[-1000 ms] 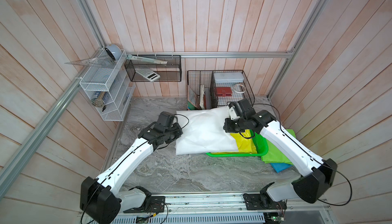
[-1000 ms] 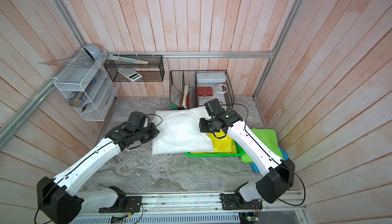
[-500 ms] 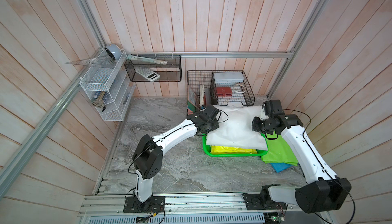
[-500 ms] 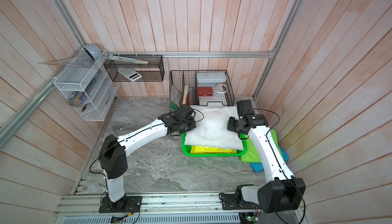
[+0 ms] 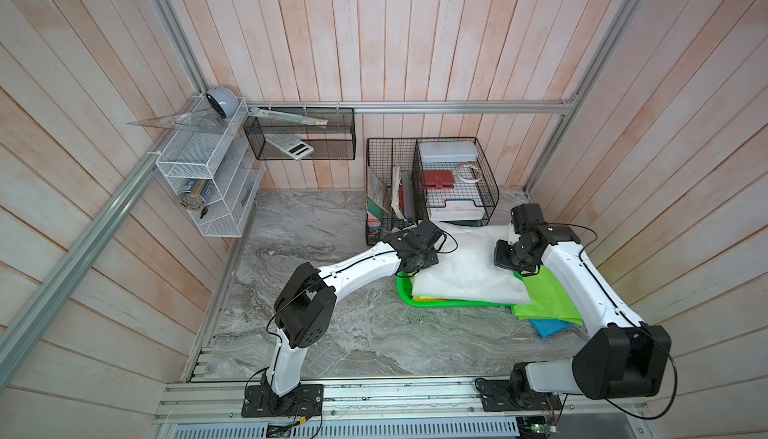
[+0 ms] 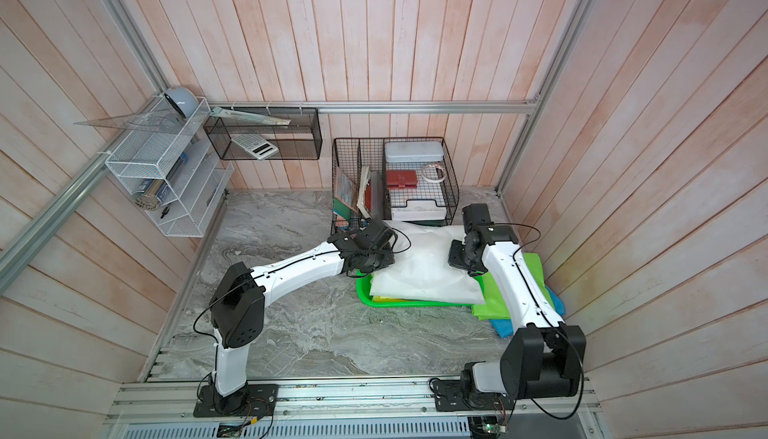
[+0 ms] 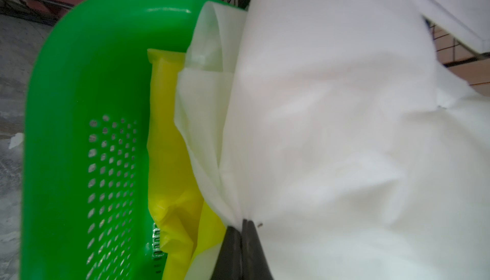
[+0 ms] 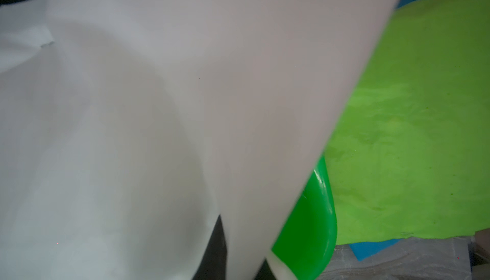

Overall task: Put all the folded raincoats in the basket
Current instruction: Place the raincoat in the basket.

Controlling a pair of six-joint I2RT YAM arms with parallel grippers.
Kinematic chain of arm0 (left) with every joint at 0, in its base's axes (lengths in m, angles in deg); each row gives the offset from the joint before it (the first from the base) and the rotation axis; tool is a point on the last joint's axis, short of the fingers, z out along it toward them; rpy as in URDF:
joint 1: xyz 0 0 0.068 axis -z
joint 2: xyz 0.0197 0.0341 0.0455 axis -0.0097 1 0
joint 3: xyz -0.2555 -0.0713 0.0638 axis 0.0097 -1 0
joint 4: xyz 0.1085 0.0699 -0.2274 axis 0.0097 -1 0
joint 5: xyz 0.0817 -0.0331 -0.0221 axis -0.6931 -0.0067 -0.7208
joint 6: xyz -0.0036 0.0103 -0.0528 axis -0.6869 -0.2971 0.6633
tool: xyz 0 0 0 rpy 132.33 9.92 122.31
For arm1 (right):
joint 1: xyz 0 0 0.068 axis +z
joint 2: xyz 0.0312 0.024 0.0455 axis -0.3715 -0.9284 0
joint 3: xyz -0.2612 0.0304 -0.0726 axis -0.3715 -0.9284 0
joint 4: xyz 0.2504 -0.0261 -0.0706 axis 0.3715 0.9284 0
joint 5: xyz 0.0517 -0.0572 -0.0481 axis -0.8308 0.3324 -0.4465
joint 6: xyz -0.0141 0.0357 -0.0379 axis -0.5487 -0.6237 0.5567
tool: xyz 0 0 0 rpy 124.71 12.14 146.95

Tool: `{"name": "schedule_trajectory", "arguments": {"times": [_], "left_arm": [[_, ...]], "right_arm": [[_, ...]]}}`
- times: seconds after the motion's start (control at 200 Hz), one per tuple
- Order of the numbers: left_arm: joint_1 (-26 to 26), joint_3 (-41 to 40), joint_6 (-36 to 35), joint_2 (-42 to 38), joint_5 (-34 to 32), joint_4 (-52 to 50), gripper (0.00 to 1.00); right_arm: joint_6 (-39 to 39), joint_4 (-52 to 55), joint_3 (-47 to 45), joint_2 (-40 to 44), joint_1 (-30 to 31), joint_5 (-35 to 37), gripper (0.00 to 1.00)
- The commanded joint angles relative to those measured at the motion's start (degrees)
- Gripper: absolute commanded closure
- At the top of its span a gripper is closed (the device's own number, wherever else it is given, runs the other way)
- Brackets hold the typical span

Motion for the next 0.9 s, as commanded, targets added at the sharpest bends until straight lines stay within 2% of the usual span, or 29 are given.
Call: {"name": "schedule_trajectory", "arguments": {"times": [0.0,0.175,0.38,0.49,0.535,0.635,0.805,0.895], "left_arm": [[0.67,-2.53,1.18,-0.44,-1.61,3.05,1.0],[0.67,-3.06,1.32,0.72,-2.29,2.87,1.0],[0.66,-2.56,0.55,1.54,-4.59,4.05,1.0],[0.63,-0.54,0.18,3.41,-4.24,2.22,1.0],[0.63,-0.41,0.27,3.76,-3.91,1.98,0.92],[0.67,-1.09,0.01,2.9,-3.53,2.03,0.81],[0.67,0.84,-1.93,-0.78,-5.34,-2.26,0.48],[0.67,2.61,-3.6,-3.37,-6.96,-5.16,0.4]], "right_arm": [[-0.14,-0.36,0.53,-3.52,0.07,1.44,0.95],[2.8,4.0,6.18,-10.83,0.01,-1.0,0.9],[2.82,0.48,5.33,-11.24,-0.1,0.11,0.89],[2.96,1.13,5.15,-12.25,-0.09,1.48,0.72],[2.45,1.18,4.9,-12.21,-0.1,2.67,0.64],[1.83,1.04,4.6,-10.79,-0.1,4.65,0.48],[1.25,3.93,7.64,-8.76,-0.07,5.78,0.4],[1.1,6.15,9.8,-7.66,-0.1,6.35,0.36]]}}
